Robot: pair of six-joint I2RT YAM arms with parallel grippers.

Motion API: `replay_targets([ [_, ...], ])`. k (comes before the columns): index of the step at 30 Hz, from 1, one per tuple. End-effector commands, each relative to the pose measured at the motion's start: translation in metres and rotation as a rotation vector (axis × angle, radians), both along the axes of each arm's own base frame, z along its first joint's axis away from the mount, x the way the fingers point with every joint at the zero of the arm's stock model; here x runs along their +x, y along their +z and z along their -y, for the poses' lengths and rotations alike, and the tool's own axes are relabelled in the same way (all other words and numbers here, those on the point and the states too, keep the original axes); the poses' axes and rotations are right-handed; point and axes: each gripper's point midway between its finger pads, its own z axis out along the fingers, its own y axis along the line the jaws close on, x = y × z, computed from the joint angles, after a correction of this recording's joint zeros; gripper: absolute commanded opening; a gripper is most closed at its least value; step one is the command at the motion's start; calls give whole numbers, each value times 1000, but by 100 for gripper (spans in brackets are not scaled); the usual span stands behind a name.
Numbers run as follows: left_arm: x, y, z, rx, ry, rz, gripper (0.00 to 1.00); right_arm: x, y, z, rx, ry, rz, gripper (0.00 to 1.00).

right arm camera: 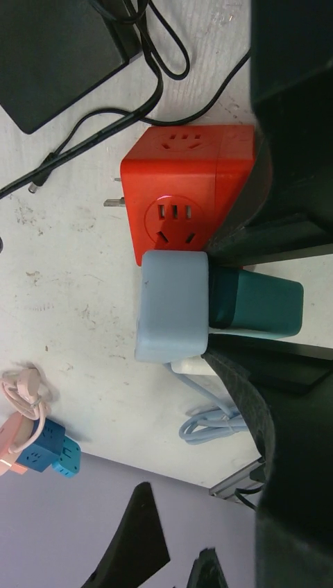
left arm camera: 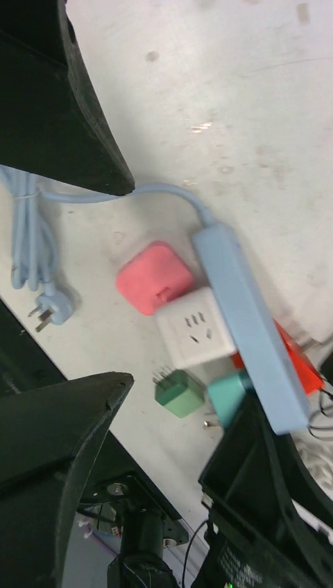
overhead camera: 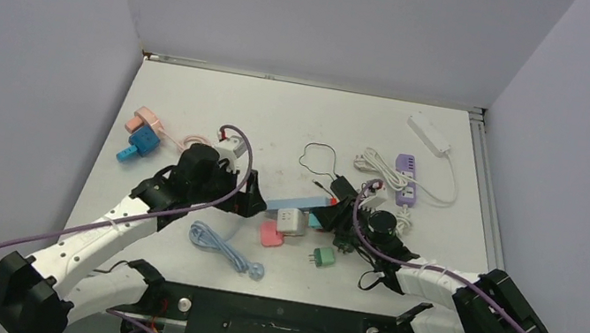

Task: Pull the plug off the socket
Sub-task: Remove the plug from the socket.

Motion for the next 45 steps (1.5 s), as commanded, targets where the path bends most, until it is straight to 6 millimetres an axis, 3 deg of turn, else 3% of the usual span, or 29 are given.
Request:
replay_targets([
  [1, 42, 60, 24, -23, -100, 340, 96, 10, 29, -17, 45, 48, 101, 39],
  [4, 54, 62, 49, -19, -220, 382, 96, 13, 30, -21, 32, 67, 107, 39],
  [10, 75, 21, 97, 63, -434, 371, 96, 20, 31, -28, -18, 110, 137, 42],
  [14, 81, 15, 117, 51, -510, 403, 97, 21, 33, -34, -11, 153, 151, 42],
  [18, 85, 7, 118, 77, -540, 425, 99, 21, 35, -37, 3, 176, 158, 43],
  [31, 88, -23, 119, 272, -575, 410, 64, 22, 33, -39, 12, 207, 160, 45],
  [40, 72, -41, 113, 319, -707, 347, 62, 22, 32, -37, 23, 211, 158, 46],
  [45, 69, -37, 109, 321, -729, 343, 62, 23, 32, -35, 29, 207, 155, 47],
])
